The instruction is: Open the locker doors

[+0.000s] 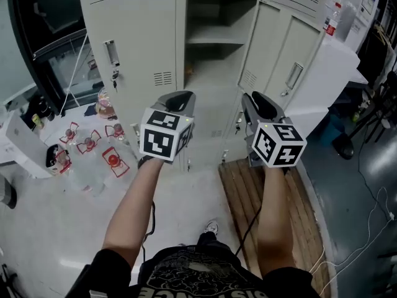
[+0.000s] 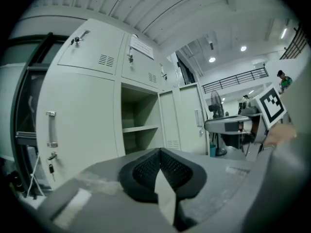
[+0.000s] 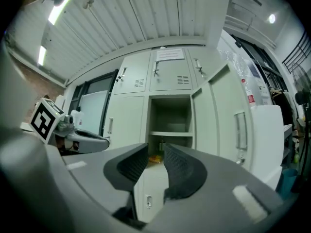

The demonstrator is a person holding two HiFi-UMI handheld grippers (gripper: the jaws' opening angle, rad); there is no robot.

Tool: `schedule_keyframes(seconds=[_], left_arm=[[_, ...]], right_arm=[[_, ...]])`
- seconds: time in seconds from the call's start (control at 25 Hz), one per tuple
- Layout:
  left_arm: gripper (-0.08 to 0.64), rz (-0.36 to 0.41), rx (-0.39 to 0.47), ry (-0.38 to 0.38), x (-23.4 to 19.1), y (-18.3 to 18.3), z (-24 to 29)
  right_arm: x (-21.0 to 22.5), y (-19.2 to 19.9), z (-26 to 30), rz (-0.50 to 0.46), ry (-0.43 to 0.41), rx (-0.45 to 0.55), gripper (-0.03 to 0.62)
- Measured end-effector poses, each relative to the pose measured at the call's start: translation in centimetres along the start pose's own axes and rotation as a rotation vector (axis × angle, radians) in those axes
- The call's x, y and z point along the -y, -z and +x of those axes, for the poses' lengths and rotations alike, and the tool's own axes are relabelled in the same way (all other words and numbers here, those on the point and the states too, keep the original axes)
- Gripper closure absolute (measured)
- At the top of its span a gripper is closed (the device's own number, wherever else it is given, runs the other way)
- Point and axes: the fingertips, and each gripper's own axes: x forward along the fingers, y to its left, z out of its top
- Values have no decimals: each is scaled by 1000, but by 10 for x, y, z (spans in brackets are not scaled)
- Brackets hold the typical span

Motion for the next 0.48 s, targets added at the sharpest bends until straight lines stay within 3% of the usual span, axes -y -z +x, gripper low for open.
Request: schedule_keyframes(seconds=[0.48], left_arm=[[555, -31, -24, -241, -111, 28, -116]], right_arm=[[-149, 5, 59, -9, -248, -14, 465]])
